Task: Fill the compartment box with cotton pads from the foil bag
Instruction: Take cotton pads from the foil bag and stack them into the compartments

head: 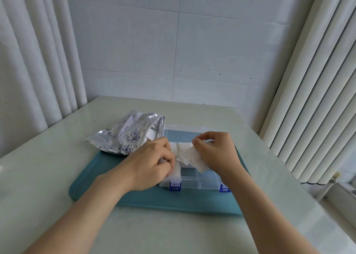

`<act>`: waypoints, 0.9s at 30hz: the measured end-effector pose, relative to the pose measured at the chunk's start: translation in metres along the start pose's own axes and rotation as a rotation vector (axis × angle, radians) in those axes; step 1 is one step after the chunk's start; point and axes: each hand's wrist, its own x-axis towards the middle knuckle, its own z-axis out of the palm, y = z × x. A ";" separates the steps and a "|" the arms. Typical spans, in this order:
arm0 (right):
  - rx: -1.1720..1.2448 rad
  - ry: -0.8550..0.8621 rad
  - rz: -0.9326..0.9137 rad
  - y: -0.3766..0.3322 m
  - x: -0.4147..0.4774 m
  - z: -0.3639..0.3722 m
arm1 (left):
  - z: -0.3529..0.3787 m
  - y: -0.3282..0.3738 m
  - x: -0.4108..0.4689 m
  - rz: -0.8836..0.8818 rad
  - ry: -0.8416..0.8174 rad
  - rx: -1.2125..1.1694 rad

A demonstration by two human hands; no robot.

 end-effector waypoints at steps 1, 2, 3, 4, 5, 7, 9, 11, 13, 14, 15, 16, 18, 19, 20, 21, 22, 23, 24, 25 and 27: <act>-0.002 -0.001 -0.002 0.000 0.000 0.000 | -0.001 0.000 -0.001 -0.011 -0.008 0.026; -0.004 -0.001 -0.004 0.000 0.000 0.000 | -0.002 0.000 -0.001 -0.020 -0.015 0.053; -0.010 -0.001 -0.008 0.000 0.000 0.000 | -0.002 0.000 -0.002 -0.023 -0.021 0.075; -0.018 -0.001 -0.014 0.001 0.000 0.000 | -0.003 0.000 -0.002 -0.023 -0.025 0.092; -0.023 0.000 -0.022 0.001 0.000 0.000 | -0.003 0.000 -0.002 -0.017 -0.024 0.110; -0.027 0.003 -0.034 0.002 0.000 0.001 | -0.001 -0.001 -0.002 0.002 0.000 0.161; -0.020 0.014 -0.044 0.002 0.000 0.002 | 0.003 -0.004 -0.001 0.037 0.078 0.185; 0.022 0.036 -0.064 0.000 0.000 0.002 | 0.008 -0.006 0.002 0.057 0.209 0.134; 0.080 0.065 -0.099 -0.002 0.000 0.002 | 0.014 -0.005 0.006 0.065 0.360 0.015; 0.108 0.075 -0.126 -0.003 -0.001 0.002 | 0.016 -0.002 0.007 0.049 0.418 -0.061; 0.134 0.079 -0.160 -0.005 -0.003 0.002 | 0.017 0.001 0.008 0.019 0.465 -0.152; 0.157 0.076 -0.197 -0.006 -0.004 0.002 | 0.019 0.003 0.010 -0.032 0.495 -0.254; 0.183 0.058 -0.277 -0.009 -0.007 0.005 | 0.019 0.005 0.012 -0.144 0.506 -0.448; 0.191 0.049 -0.309 -0.009 -0.009 0.006 | 0.018 0.006 0.013 -0.176 0.488 -0.535; 0.204 0.035 -0.331 -0.010 -0.010 0.008 | 0.018 0.007 0.014 -0.181 0.465 -0.613; 0.225 0.016 -0.340 -0.011 -0.012 0.011 | 0.018 0.010 0.015 -0.170 0.445 -0.676; 0.254 -0.010 -0.341 -0.011 -0.013 0.013 | 0.018 0.012 0.015 -0.156 0.434 -0.714; 0.276 -0.034 -0.341 -0.011 -0.014 0.015 | 0.018 0.014 0.016 -0.148 0.434 -0.731; 0.286 -0.052 -0.345 -0.011 -0.015 0.016 | 0.018 0.015 0.016 -0.149 0.438 -0.744; 0.287 -0.066 -0.351 -0.010 -0.015 0.016 | 0.018 0.015 0.016 -0.157 0.439 -0.766; 0.278 -0.080 -0.357 -0.009 -0.013 0.014 | 0.018 0.012 0.018 -0.200 0.448 -0.847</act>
